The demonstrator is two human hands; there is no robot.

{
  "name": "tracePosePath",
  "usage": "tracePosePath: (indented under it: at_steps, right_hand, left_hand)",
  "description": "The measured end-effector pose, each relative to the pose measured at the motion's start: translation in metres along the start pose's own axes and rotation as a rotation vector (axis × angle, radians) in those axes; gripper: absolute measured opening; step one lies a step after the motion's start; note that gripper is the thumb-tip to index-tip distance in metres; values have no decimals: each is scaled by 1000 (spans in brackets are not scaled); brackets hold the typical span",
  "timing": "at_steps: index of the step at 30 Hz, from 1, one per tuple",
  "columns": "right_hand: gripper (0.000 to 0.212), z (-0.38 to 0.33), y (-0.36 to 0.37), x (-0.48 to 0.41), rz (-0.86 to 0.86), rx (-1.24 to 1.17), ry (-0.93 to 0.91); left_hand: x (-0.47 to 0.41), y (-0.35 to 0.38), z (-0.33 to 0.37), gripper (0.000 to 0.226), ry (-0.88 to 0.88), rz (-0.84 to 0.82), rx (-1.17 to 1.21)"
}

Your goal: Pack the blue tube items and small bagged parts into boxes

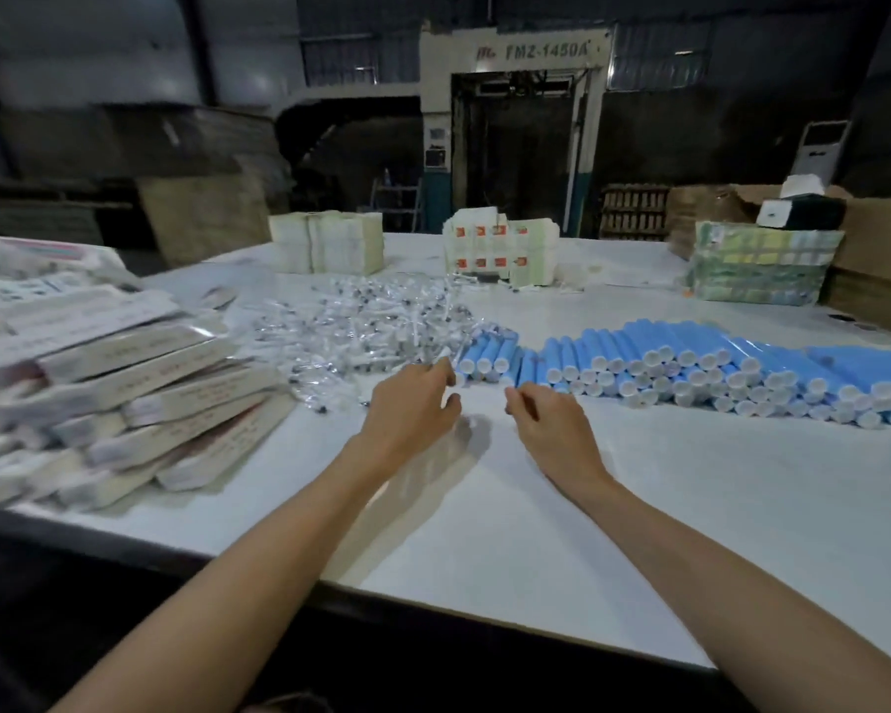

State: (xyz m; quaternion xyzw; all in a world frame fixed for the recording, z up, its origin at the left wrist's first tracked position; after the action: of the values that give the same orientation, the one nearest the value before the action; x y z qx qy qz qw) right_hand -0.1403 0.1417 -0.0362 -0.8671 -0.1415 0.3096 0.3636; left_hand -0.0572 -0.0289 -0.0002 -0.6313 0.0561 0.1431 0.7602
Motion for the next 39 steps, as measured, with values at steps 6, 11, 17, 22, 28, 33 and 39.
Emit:
tracePosePath:
  at_steps: [6,11,17,22,28,33,39]
  right_hand:
    - [43,-3,2,2,2,-7,-52]
    - [42,-3,3,3,-17,-33,-55]
    - [39,-5,4,4,-52,-33,-34]
    - [40,-6,4,5,-73,-37,-32]
    - [39,-7,4,4,-80,-51,-26]
    - [37,-7,3,5,-83,-97,-19]
    - [34,-5,2,5,-86,-177,15]
  left_hand:
    - [24,-62,-73,28,-343,201,-404]
    - [45,-94,-159,39,-643,41,-569]
    - [52,-77,-187,69,-581,-147,-888]
    - [48,-77,-176,53,-505,-113,-928]
    - [36,-94,-120,42,-142,25,-393]
    - [24,-97,-65,41,-8,-33,46]
    - [8,-53,-24,43,36,-301,1032]
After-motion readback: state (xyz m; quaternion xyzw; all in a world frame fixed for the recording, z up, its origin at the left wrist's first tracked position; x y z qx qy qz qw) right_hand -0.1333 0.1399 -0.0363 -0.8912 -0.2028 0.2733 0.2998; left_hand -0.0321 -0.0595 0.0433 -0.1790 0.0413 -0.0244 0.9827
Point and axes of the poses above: each hand's wrist, its own x-axis away from the middle knuckle, its own y-axis out of the palm, z = x × y, the point moved 8 cm from there along -x, towards the middle knuckle, and after that the axes turned 11 degrees about -z, right-handed, at the moved point
